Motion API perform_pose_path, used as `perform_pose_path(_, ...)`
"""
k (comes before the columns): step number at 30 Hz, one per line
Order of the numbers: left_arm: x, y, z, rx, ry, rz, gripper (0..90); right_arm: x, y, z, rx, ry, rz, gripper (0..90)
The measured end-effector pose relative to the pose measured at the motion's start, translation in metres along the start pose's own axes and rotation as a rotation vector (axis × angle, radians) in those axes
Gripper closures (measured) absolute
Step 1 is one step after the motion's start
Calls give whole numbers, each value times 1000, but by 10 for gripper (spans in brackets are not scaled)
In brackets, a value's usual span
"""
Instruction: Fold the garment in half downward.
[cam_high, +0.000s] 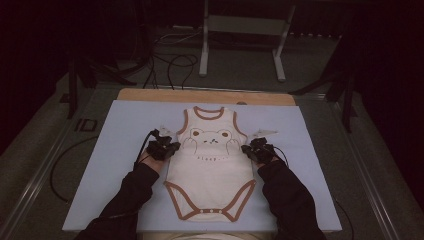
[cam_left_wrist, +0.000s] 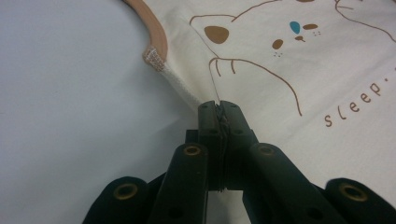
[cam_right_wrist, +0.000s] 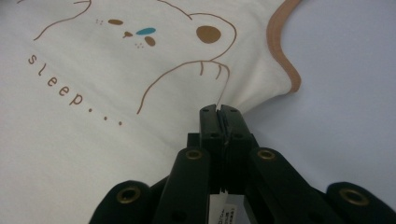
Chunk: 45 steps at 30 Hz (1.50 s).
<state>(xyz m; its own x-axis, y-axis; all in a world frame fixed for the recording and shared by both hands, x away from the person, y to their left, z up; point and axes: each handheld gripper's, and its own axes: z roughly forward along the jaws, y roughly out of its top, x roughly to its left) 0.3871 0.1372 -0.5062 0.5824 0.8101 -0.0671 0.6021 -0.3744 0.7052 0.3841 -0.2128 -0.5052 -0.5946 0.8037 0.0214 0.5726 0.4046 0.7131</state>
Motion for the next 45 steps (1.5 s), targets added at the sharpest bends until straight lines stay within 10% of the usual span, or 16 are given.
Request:
perform_pose_path(25, -6, 6, -29, -23, -62, 16, 897, 8, 4, -26, -31, 2, -28, 898)
perform_pose_path(45, -27, 1, -77, -28, -106, 116, 896, 32, 7, -74, -59, 41, -141, 898)
